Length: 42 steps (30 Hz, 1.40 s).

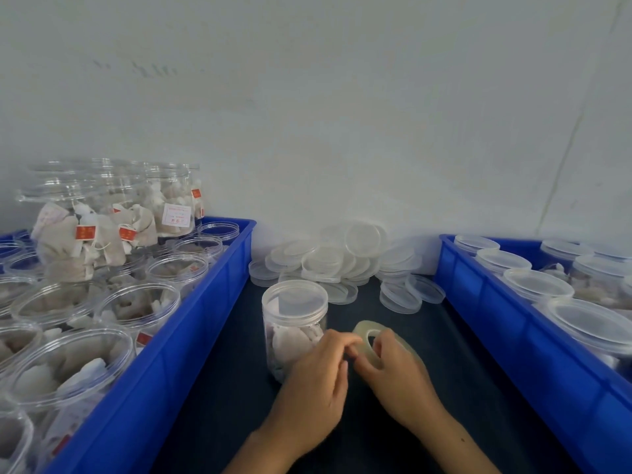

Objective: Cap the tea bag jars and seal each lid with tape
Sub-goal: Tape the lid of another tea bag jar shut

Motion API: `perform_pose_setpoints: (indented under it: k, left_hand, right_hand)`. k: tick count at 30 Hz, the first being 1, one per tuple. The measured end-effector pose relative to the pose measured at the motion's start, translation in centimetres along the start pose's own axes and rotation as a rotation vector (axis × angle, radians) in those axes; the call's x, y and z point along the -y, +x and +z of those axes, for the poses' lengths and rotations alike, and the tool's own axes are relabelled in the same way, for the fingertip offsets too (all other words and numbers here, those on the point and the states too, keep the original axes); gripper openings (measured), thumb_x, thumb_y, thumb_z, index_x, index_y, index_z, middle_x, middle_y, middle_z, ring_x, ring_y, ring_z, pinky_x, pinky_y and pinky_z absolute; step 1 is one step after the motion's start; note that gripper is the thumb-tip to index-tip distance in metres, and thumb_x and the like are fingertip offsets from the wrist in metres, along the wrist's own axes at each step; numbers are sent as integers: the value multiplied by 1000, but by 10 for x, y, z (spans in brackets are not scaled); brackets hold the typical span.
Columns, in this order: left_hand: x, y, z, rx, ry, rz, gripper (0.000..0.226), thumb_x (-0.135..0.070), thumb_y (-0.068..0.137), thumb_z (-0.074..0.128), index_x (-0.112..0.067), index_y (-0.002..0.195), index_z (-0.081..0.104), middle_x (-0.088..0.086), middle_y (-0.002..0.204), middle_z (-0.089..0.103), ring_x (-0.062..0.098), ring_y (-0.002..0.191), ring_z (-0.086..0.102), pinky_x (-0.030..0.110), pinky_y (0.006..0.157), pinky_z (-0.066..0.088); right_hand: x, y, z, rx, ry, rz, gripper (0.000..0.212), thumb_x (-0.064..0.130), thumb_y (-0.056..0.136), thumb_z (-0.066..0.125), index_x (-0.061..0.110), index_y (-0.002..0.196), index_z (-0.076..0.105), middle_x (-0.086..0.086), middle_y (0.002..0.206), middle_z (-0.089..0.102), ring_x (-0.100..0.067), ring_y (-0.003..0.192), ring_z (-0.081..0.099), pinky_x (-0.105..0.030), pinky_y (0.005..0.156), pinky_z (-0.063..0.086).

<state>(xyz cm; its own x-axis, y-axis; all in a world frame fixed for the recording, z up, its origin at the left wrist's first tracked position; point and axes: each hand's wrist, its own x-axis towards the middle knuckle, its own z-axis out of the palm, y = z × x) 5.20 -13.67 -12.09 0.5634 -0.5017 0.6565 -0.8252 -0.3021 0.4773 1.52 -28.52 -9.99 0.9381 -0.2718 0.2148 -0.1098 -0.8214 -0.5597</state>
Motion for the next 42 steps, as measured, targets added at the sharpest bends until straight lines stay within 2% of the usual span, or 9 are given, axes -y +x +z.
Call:
perform_pose_setpoints:
  k: [3, 6, 12, 17, 19, 23, 29, 33, 42]
  left_hand:
    - [2, -3, 12, 24, -254, -321, 42, -5, 98, 51, -31, 131, 45, -12, 108, 57, -1, 94, 58, 19, 85, 49]
    - [3, -3, 14, 3, -267, -392, 32, -15, 99, 52, -24, 130, 52, -9, 100, 66, -1, 93, 63, 21, 86, 51]
    - [3, -3, 11, -136, -284, -377, 23, -13, 93, 62, -22, 113, 66, -12, 96, 72, -4, 90, 67, 23, 81, 56]
    - [4, -4, 9, -211, -218, -350, 12, -10, 89, 68, -11, 100, 73, -6, 90, 74, 0, 85, 69, 26, 79, 57]
    - [2, -3, 8, -224, -210, -333, 10, -10, 87, 70, -11, 97, 72, -8, 87, 73, -1, 83, 68, 23, 77, 56]
    - [-3, -2, 9, -230, -338, -365, 21, -6, 85, 71, -16, 103, 68, -10, 90, 73, -1, 83, 68, 15, 73, 53]
    - [-2, -3, 6, -255, -389, -380, 13, -1, 83, 71, -14, 87, 68, -7, 77, 73, 4, 75, 70, 13, 69, 51]
    - [-2, -4, 7, -249, -367, -382, 20, 0, 82, 71, -19, 78, 68, -7, 76, 72, 5, 74, 69, 12, 69, 51]
    - [-5, -2, 11, -332, -376, -411, 19, -2, 80, 73, -21, 82, 69, -12, 78, 74, 3, 75, 71, 14, 69, 54]
  right_hand:
    - [2, -4, 1, 63, -31, -57, 19, 41, 84, 52, 26, 78, 42, 6, 71, 51, -5, 58, 44, -21, 51, 33]
    - [5, -5, 1, 72, 27, -62, 17, 40, 87, 51, 25, 82, 44, 6, 74, 53, -5, 60, 46, -20, 53, 33]
    - [12, -7, 1, 78, 75, -85, 15, 35, 94, 46, 21, 95, 52, 3, 85, 60, -13, 73, 57, -25, 61, 43]
    - [13, -6, 5, 175, 191, -98, 6, 25, 98, 47, 21, 94, 48, 3, 78, 56, -1, 60, 50, -17, 59, 44]
    - [15, -7, 0, 239, 272, -83, 8, 25, 98, 47, 19, 102, 50, -2, 86, 61, -3, 66, 53, -21, 61, 48]
    - [11, -15, -4, 248, 320, -154, 12, 22, 99, 48, 21, 111, 50, -5, 100, 64, -20, 88, 62, -35, 78, 51]
    - [6, -25, 2, 212, 261, -214, 19, 22, 98, 50, 29, 115, 45, 1, 97, 61, -10, 91, 57, -29, 78, 48]
    - [3, -26, 5, 229, 175, -187, 32, 27, 99, 48, 32, 127, 35, 7, 102, 60, -5, 91, 58, -18, 76, 46]
    - [2, -26, 11, 148, 164, -210, 29, 25, 99, 47, 30, 125, 34, 8, 93, 57, -2, 86, 54, -18, 74, 45]
